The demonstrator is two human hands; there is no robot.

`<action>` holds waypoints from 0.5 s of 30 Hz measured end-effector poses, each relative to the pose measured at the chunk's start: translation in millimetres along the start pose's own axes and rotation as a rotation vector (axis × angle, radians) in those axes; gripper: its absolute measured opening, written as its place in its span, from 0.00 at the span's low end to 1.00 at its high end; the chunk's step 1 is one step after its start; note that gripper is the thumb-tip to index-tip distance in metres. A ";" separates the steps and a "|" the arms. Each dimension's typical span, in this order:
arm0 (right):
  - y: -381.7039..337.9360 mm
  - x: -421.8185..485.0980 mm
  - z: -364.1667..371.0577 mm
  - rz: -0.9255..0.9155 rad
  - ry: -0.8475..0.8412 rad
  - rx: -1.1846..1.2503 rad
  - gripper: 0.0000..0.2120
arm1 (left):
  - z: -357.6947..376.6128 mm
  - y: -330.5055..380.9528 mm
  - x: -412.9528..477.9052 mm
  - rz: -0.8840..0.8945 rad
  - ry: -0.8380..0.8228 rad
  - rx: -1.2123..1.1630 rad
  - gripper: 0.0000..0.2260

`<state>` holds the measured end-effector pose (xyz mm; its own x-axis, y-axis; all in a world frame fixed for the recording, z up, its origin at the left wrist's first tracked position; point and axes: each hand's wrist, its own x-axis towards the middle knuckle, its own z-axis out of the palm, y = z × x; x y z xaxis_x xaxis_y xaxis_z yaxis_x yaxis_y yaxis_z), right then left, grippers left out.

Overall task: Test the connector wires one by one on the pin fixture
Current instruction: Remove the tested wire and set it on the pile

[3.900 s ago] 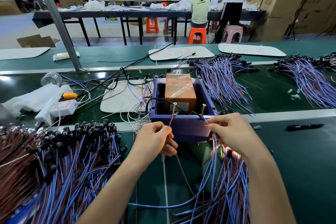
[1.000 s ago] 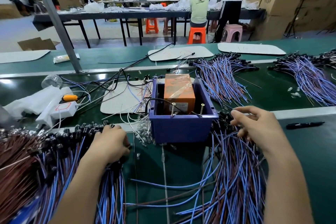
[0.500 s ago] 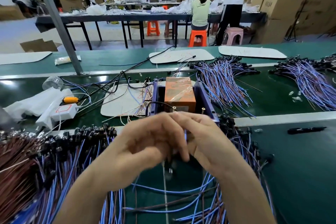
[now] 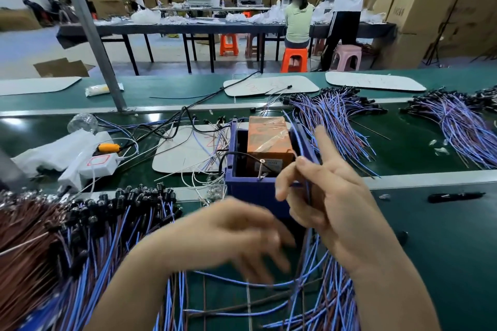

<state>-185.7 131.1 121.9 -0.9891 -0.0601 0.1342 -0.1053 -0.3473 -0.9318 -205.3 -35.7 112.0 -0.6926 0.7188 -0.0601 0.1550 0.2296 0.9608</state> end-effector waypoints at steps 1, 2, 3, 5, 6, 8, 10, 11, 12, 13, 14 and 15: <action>1.0 -0.7 1.5 0.024 -0.041 -0.036 0.31 | -4.8 -3.0 4.7 0.001 0.118 -0.124 0.17; 2.5 -1.1 2.9 0.056 -0.086 -0.077 0.31 | -9.9 -4.2 8.7 -0.003 0.263 -0.281 0.17; 5.0 -0.9 4.5 0.092 -0.136 -0.126 0.30 | -12.5 -7.0 11.7 0.015 0.389 -0.392 0.18; 11.6 0.7 7.4 0.158 -0.235 -0.251 0.29 | -16.4 -12.4 15.8 0.053 0.532 -0.535 0.17; 14.9 1.3 8.7 0.182 -0.280 -0.321 0.28 | -15.5 -14.4 16.5 0.070 0.555 -0.556 0.16; 20.4 2.1 10.9 0.183 -0.351 -0.448 0.24 | -13.2 -14.2 17.9 0.088 0.585 -0.551 0.15; 23.8 3.3 11.7 0.157 -0.377 -0.562 0.17 | -12.7 -15.3 19.4 0.087 0.621 -0.540 0.14; 24.7 3.8 11.6 0.150 -0.379 -0.613 0.14 | -12.5 -15.8 20.0 0.093 0.635 -0.537 0.14; 25.6 4.2 11.4 0.154 -0.380 -0.658 0.12 | -11.8 -15.7 20.7 0.098 0.635 -0.544 0.14; 26.7 4.2 10.9 0.172 -0.384 -0.693 0.12 | -10.9 -16.2 21.3 0.104 0.632 -0.567 0.13; 27.3 4.1 9.8 0.200 -0.387 -0.716 0.11 | -9.4 -15.9 21.8 0.101 0.622 -0.587 0.13; 27.3 3.9 8.8 0.234 -0.386 -0.728 0.10 | -8.1 -17.0 22.0 0.105 0.610 -0.588 0.12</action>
<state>-191.5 113.2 100.0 -0.9035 -0.4153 -0.1060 -0.0733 0.3934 -0.9164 -228.9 -29.1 96.5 -0.9795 0.1991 0.0309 -0.0346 -0.3174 0.9477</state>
